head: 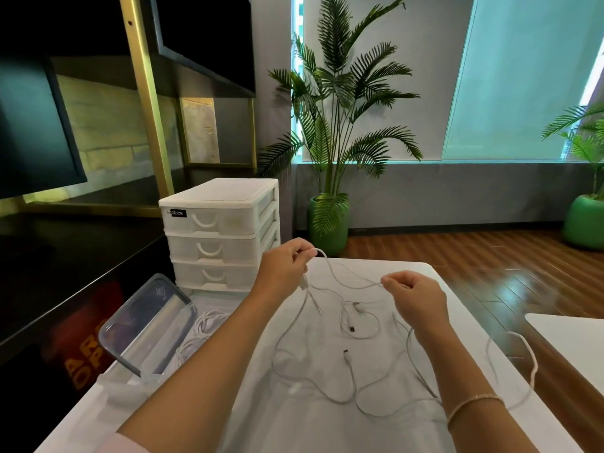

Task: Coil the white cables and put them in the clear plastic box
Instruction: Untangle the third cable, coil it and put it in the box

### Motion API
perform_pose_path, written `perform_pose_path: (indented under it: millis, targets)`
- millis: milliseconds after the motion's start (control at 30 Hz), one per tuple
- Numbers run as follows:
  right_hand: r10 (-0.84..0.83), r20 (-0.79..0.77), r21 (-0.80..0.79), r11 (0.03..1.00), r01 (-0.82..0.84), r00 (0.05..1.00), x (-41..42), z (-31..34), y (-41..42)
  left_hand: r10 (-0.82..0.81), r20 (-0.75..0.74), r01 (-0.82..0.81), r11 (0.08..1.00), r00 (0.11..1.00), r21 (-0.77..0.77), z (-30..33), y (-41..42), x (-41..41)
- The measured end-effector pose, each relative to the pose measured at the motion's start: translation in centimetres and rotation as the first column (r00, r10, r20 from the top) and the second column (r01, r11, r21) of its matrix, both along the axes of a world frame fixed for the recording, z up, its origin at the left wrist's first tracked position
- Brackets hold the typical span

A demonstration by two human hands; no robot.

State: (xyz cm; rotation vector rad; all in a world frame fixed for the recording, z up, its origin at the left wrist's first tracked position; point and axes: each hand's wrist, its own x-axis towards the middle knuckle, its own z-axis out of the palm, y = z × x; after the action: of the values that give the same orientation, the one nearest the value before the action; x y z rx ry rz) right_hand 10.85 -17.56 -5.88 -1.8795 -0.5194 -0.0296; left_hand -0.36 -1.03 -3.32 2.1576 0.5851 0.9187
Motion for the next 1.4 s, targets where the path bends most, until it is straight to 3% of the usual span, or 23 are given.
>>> perform_pose_path:
  millis: [167, 233, 333, 433, 500, 567, 667, 767, 833, 1067, 1333, 1400]
  targets:
    - [0.068, 0.038, -0.155, 0.986, -0.062, 0.997, -0.7, -0.1, 0.9, -0.063, -0.074, 0.077, 0.976, 0.995, 0.204, 0.3, 0.0, 0.5]
    - [0.102, 0.047, -0.247, 0.965, -0.087, 0.994, -0.9, -0.2, 1.5, -0.056, -0.056, 0.067, 0.974, 0.997, 0.215, 0.3, -0.3, 0.7]
    - [0.148, 0.077, -0.402, 0.91, -0.106, 0.986, -1.4, 0.1, 2.2, -0.035, -0.086, 0.044, 0.994, 0.996, 0.098, 0.4, -1.1, 0.7]
    - [0.238, 0.167, -0.574, 0.812, -0.101, 0.957, -2.3, 0.5, 2.8, -0.087, -0.162, 0.052, 0.977, 0.983, -0.208, 0.9, -1.9, 0.7]
    - [0.304, 0.193, -0.628, 0.768, -0.121, 0.933, -3.1, 0.7, 3.1, -0.162, -0.137, 0.08, 0.88, 0.977, -0.468, 1.4, -2.7, 0.3]
    - [0.379, 0.151, -0.578, 0.783, -0.229, 0.913, -3.8, 0.9, 3.2, -0.284, 0.004, 0.219, 0.733, 0.959, -0.644, 1.3, -3.3, -0.5]
    - [0.461, 0.039, -0.377, 0.828, -0.415, 0.886, -4.4, 0.9, 2.8, -0.384, 0.202, 0.39, 0.515, 0.901, -0.764, 0.6, -3.1, -1.5]
    - [0.433, 0.077, -0.309, 0.867, -0.392, 0.898, -4.3, 0.7, 2.2, -0.359, 0.35, 0.465, 0.314, 0.865, -0.828, -0.3, -2.6, -2.2]
    - [0.402, 0.109, -0.319, 0.88, -0.351, 0.909, -4.3, 0.5, 2.1, -0.346, 0.409, 0.505, 0.264, 0.845, -0.821, -1.1, -2.6, -2.5]
    - [0.396, 0.149, -0.41, 0.858, -0.308, 0.906, -5.1, -0.7, 2.4, -0.212, 0.55, 0.589, 0.236, 0.808, -0.773, -3.0, -2.7, -2.8]
    - [0.477, 0.123, -0.495, 0.789, -0.363, 0.87, -5.9, -0.5, 2.3, -0.146, 0.573, 0.59, 0.268, 0.806, -0.762, -3.5, -3.2, -3.0]
    - [0.496, 0.136, -0.519, 0.773, -0.365, 0.857, -6.1, -0.2, 2.2, -0.148, 0.551, 0.567, 0.317, 0.821, -0.76, -3.4, -3.7, -2.9]
